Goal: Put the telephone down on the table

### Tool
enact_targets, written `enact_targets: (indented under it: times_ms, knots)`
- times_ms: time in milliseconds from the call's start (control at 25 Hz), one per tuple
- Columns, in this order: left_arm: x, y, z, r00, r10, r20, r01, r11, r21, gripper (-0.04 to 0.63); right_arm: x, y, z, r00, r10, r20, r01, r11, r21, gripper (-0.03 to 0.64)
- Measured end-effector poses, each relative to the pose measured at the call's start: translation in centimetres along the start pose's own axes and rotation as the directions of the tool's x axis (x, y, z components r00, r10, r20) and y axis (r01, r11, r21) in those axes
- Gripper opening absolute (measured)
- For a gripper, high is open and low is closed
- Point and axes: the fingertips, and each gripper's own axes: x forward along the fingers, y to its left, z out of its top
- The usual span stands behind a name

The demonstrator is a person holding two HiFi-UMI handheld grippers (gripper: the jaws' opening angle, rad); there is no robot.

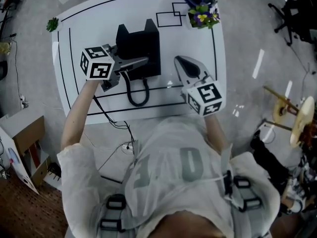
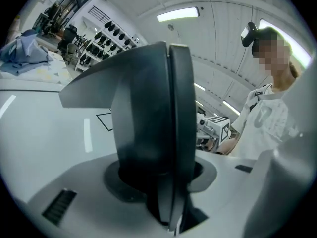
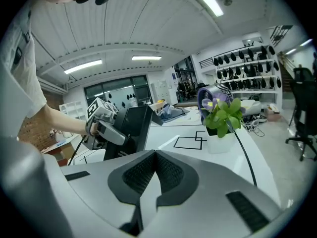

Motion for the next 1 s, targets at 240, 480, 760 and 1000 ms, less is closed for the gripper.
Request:
enact_targets:
  times_ms: [240,480,760,1000]
  knots:
    - [1.6,1.6,-0.8,0.998,-0.06,-0.032,0.057,0.996,-0.072,0.16,0.5,-0.4,-2.0,0.999,0.017,-0.048,-0.016,0.999,0.035,0.008]
    - [2.5,2.5,-0.9,0.995,-0.103,-0.018,0.1,0.987,-0.123,0.16,1.3,-1.5,-2.4,0.999,-0.006,-0.042,0.01,0.995,0.095,0.008]
    - [2.7,3.1,-0.8,0.992,-0.13,-0.006,0.127,0.979,-0.162,0.161,2.0,-2.0,-2.4,0.998,0.002,-0.058,0.006,0.991,0.135,0.008]
    - [2.7,3.6,-0.9,0.99,-0.139,0.001,0.137,0.973,-0.188,0.163,2.7,-1.6,-2.3,0.998,0.016,-0.064,-0.007,0.99,0.143,0.008]
